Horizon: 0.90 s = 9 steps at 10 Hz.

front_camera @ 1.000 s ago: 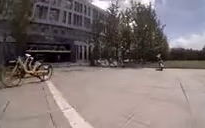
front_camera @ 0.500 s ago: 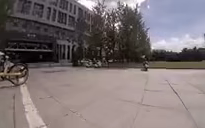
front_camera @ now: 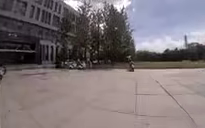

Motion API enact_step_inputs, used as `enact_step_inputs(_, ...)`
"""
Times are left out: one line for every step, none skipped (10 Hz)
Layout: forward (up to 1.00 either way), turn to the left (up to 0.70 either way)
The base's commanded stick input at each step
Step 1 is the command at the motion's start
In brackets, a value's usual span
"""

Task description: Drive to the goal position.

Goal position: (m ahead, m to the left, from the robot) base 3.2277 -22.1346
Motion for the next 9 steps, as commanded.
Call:
enact_step_inputs(0.70, -0.31)
enact_step_inputs(0.70, -0.31)
enact_step_inputs(0.70, -0.31)
enact_step_inputs(0.70, -0.31)
enact_step_inputs(0.70, -0.31)
enact_step_inputs(0.70, -0.31)
enact_step_inputs(0.70, -0.31)
enact_step_inputs(0.70, -0.31)
enact_step_inputs(0.70, -0.31)
